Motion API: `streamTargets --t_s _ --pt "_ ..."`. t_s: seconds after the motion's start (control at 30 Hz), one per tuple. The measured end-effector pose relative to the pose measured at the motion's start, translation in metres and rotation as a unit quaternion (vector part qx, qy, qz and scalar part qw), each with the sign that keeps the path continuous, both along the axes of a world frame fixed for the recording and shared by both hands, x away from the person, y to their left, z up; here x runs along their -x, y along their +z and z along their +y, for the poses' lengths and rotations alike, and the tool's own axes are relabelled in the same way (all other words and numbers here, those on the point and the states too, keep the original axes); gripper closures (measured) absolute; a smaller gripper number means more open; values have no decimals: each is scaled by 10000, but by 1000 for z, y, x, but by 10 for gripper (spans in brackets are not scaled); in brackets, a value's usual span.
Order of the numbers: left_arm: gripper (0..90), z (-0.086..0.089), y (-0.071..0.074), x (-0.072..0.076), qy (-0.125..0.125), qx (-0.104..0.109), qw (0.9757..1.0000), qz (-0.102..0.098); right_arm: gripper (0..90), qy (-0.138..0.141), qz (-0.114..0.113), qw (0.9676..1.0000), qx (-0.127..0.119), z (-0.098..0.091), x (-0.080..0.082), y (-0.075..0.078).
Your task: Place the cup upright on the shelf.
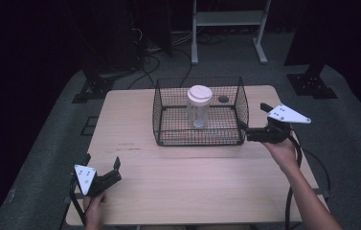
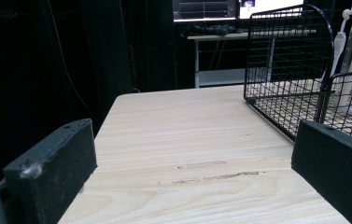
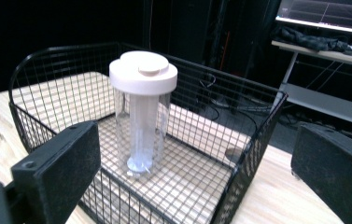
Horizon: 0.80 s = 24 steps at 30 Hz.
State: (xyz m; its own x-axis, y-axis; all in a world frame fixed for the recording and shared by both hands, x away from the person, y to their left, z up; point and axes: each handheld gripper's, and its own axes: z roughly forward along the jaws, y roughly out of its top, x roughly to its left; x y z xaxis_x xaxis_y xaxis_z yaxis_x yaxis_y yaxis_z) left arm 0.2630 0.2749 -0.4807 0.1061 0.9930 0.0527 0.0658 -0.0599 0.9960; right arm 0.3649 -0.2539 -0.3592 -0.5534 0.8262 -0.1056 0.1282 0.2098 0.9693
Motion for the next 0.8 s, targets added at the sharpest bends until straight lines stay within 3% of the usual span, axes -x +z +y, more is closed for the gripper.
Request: streamTargets --t_s 0.8 --pt "0 -1 0 0 20 -21 10000 6 8 -200 222 9996 -7 -28 21 -32"
